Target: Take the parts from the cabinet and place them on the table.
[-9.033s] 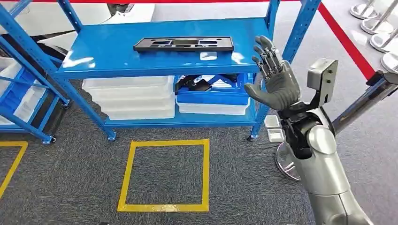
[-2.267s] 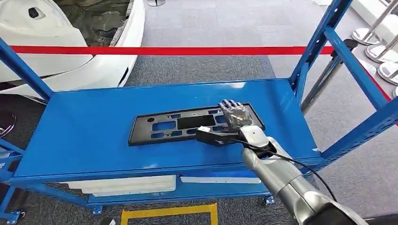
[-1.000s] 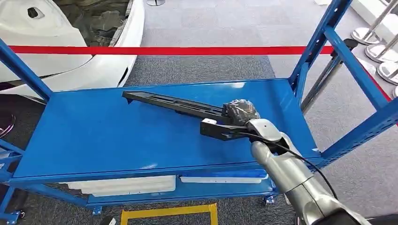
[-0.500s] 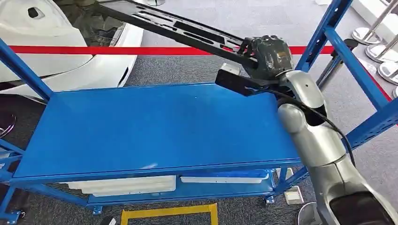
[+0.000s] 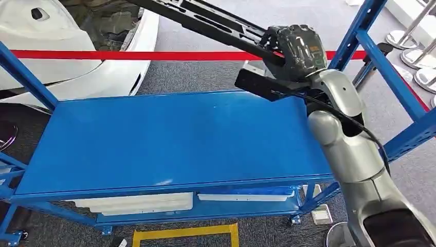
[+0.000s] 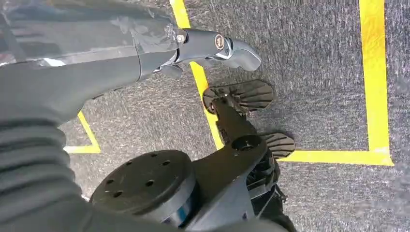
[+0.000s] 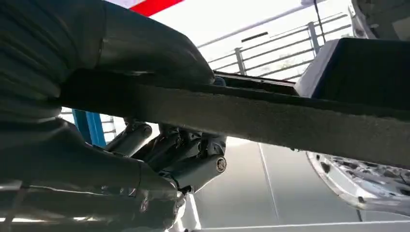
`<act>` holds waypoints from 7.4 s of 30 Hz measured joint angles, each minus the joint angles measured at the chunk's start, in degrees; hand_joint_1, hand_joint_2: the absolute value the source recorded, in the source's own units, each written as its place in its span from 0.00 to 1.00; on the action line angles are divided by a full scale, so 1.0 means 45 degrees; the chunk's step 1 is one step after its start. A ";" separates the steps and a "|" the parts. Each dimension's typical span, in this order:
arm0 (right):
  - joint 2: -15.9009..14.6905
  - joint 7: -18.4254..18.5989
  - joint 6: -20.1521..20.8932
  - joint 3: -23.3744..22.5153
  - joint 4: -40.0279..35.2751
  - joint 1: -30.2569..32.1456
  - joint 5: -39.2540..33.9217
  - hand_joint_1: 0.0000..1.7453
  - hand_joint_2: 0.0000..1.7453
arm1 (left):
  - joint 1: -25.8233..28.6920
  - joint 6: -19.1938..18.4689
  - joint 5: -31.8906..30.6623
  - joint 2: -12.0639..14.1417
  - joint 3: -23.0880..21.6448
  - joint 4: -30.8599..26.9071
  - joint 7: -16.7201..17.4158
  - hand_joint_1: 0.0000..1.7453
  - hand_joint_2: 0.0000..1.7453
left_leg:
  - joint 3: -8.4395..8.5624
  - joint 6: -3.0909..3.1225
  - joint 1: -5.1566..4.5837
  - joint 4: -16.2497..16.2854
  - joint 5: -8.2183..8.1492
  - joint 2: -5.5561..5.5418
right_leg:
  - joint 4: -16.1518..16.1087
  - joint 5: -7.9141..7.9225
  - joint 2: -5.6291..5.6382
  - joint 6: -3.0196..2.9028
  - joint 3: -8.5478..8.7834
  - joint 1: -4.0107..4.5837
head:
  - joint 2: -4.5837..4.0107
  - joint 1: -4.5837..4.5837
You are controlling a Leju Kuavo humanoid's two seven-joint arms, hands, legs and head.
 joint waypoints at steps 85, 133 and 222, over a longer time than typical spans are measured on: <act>0.0000 0.0753 0.0316 0.0320 0.0233 0.0973 -0.1374 0.98 1.00 | 0.0021 0.0529 0.0165 0.0112 0.0180 -0.0005 -0.0170 0.00 1.00 | -0.1242 0.0638 -0.0104 0.0371 0.0826 0.0125 | 0.3794 -0.2234 -0.0077 0.0585 -0.1394 -0.0045 | 0.0000 -0.0010; 0.0199 0.0083 0.0505 0.0204 0.0544 0.0763 -0.2725 0.98 1.00 | 0.0132 0.0486 0.0179 0.0136 0.0199 0.0000 -0.0233 0.00 1.00 | -0.1965 -0.0409 0.0186 0.3200 -0.0510 -0.0009 | 0.0012 -0.0074 -0.0045 -0.0135 -0.0037 -0.0027 | 0.0000 -0.0180; 0.0325 0.0500 0.0661 0.0068 0.0704 0.0763 -0.3366 0.98 1.00 | 0.0200 0.0432 0.0213 0.0316 0.0199 -0.0015 -0.0389 0.00 1.00 | -0.2390 -0.0212 0.0099 0.4316 -0.1697 0.0165 | 0.0151 0.0092 0.0152 -0.0195 -0.0310 0.0088 | 0.0000 -0.0127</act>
